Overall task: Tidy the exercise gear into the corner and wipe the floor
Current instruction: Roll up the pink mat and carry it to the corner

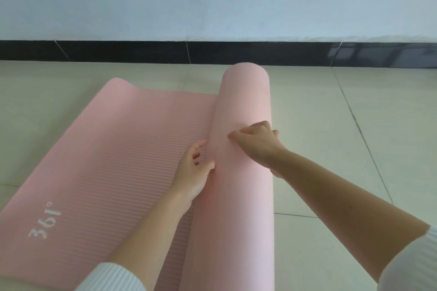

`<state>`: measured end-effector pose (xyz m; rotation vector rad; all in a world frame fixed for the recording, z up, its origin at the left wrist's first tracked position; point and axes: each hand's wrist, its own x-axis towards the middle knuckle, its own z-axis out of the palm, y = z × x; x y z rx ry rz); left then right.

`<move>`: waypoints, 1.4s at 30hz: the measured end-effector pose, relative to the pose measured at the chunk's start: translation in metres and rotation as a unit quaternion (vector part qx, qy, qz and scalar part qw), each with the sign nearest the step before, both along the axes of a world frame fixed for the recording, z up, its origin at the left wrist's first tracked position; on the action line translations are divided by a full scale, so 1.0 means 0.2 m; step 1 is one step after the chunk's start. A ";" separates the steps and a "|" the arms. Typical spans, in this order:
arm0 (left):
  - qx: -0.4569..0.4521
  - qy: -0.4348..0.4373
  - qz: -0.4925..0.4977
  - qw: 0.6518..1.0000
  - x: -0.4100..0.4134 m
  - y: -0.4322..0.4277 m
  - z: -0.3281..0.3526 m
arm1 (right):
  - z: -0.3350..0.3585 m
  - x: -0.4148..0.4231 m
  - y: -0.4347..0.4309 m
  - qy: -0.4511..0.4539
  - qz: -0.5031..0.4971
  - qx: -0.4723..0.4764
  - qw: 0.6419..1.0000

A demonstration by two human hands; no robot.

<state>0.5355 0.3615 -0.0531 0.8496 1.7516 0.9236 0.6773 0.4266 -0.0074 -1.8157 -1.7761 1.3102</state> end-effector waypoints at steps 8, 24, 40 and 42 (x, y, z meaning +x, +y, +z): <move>-0.024 0.012 -0.054 0.998 -0.28 -0.06 0.01 | 0.06 -0.24 0.05 0.247 -0.100 -0.038 0.963; 0.034 0.107 0.011 0.994 -0.68 -0.07 0.03 | -0.05 -0.62 -0.12 0.055 -0.034 0.083 0.995; 0.032 0.359 0.008 0.933 -1.22 -0.09 0.10 | -0.12 -0.99 -0.09 0.166 0.052 -0.002 0.985; -0.042 0.370 -0.035 0.927 -1.28 -0.10 0.12 | -0.10 -1.05 -0.07 0.259 0.059 -0.049 0.963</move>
